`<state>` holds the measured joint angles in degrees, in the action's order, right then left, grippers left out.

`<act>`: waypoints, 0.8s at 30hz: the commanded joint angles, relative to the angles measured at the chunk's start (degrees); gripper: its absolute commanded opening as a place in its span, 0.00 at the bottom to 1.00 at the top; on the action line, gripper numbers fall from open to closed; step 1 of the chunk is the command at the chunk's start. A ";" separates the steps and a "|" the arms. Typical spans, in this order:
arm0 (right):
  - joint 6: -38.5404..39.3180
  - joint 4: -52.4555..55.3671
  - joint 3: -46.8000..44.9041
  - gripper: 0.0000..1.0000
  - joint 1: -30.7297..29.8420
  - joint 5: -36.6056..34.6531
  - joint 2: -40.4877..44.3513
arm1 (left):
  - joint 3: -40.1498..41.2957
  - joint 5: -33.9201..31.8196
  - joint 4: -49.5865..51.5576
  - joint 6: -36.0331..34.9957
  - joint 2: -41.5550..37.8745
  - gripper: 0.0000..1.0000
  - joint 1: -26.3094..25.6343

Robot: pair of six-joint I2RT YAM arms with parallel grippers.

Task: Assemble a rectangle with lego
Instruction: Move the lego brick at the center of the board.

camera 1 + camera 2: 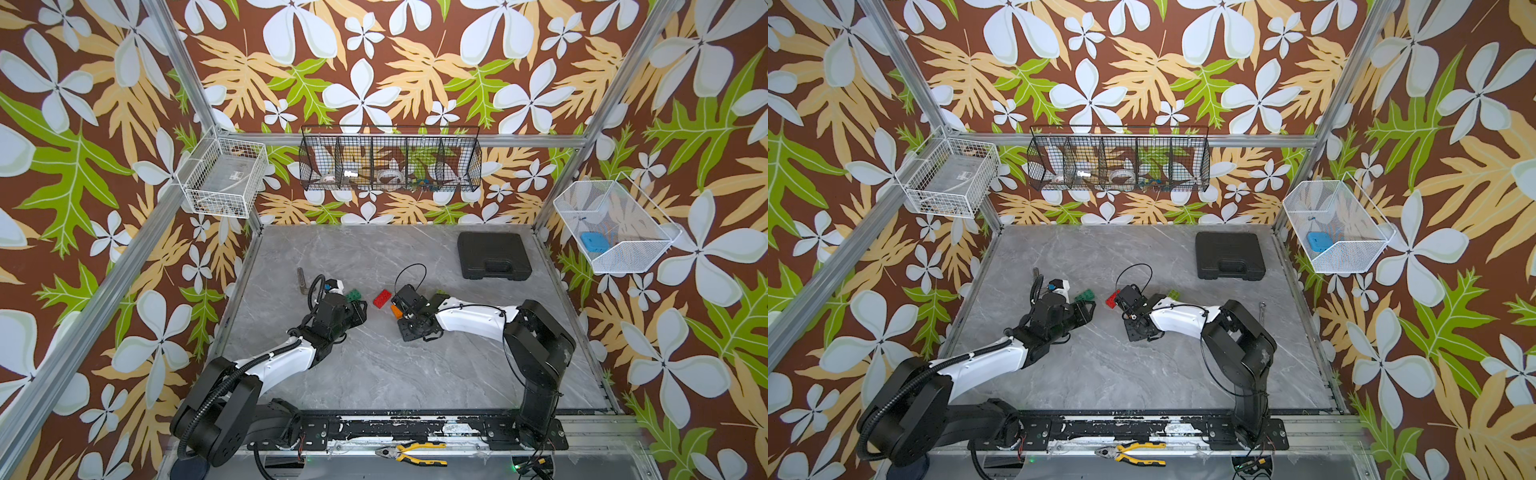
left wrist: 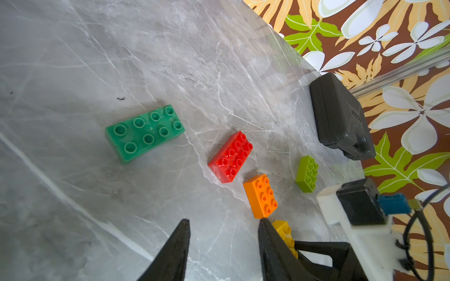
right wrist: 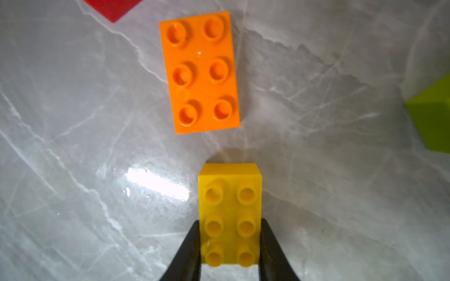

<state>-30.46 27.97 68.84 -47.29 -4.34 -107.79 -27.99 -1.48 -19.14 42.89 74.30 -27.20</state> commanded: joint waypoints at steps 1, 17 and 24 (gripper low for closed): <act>0.84 -0.28 0.96 0.31 0.00 0.29 -0.64 | 0.19 -0.70 -1.60 -0.62 0.05 0.48 0.22; 1.67 0.77 3.10 0.30 0.27 -0.45 -2.78 | 1.09 -0.94 -1.43 -0.68 -0.82 0.48 0.61; 1.72 1.21 3.84 0.30 0.43 -0.84 -3.50 | 1.44 -0.91 -1.65 -0.48 -1.08 0.48 0.66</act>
<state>-29.08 27.90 72.44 -46.85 -4.51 -110.89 -26.72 -1.74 -19.53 42.89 73.49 -26.70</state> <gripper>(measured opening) 0.302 0.483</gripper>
